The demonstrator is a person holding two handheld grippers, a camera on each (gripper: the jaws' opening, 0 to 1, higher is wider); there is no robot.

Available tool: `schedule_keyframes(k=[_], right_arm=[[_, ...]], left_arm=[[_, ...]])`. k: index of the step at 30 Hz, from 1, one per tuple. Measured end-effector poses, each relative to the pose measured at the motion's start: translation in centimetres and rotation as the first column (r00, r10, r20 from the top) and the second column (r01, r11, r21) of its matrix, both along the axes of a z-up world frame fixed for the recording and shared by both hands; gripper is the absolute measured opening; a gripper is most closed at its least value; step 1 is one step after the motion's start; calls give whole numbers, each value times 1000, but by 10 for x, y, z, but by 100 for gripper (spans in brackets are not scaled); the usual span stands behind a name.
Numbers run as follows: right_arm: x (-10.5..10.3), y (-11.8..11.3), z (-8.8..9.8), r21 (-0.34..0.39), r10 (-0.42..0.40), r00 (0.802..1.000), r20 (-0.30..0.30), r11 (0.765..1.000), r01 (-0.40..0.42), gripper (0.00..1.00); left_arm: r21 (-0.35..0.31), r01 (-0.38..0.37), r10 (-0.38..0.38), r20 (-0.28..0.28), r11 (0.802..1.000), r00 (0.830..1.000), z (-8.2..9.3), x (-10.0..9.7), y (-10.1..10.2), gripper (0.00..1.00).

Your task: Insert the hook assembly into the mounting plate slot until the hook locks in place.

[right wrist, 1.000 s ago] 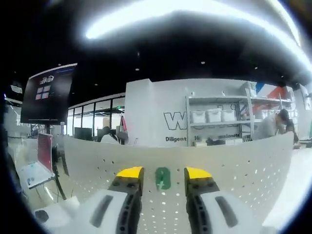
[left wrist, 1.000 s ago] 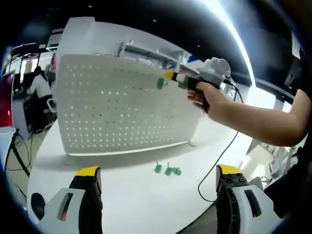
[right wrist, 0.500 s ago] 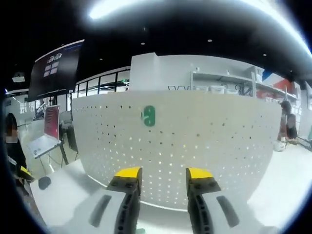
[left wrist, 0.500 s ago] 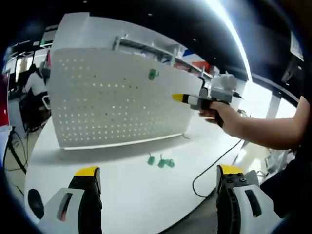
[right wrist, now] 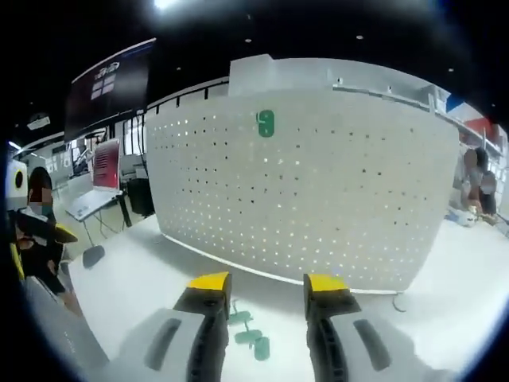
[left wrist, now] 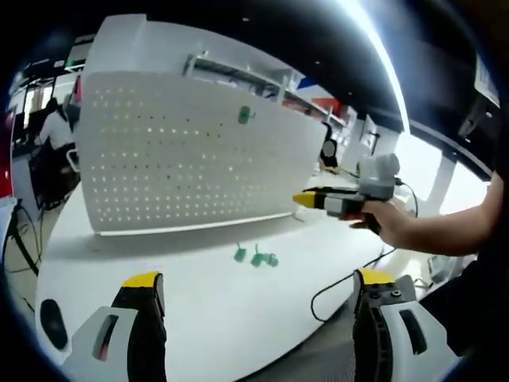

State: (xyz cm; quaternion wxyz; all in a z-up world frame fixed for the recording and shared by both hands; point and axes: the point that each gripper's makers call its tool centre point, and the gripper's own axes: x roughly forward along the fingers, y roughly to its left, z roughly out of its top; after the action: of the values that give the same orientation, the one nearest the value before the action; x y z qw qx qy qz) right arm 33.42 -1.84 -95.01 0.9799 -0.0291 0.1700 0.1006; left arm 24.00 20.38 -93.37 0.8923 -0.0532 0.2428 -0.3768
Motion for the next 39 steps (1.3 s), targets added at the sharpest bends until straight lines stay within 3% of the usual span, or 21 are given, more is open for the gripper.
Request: schedule_keyframes(k=[12, 23, 30, 39], right_arm=[[-35, 9, -26, 23, 36, 996, -80, 999, -35, 33], [-55, 16, -42, 35, 62, 989, -135, 998, -57, 33], [-64, 14, -53, 36, 66, 983, -172, 998, -61, 32], [-82, 13, -72, 58, 73, 967, -244, 996, -61, 32]], left_arm=[[27, -11, 12, -24, 1000, 1000, -13, -6, 2, 100], [59, -30, 33, -52, 998, 998, -23, -9, 10, 100], [60, -22, 27, -93, 998, 995, -32, -14, 8, 100], [111, 1, 17, -153, 994, 988, -52, -19, 11, 100]])
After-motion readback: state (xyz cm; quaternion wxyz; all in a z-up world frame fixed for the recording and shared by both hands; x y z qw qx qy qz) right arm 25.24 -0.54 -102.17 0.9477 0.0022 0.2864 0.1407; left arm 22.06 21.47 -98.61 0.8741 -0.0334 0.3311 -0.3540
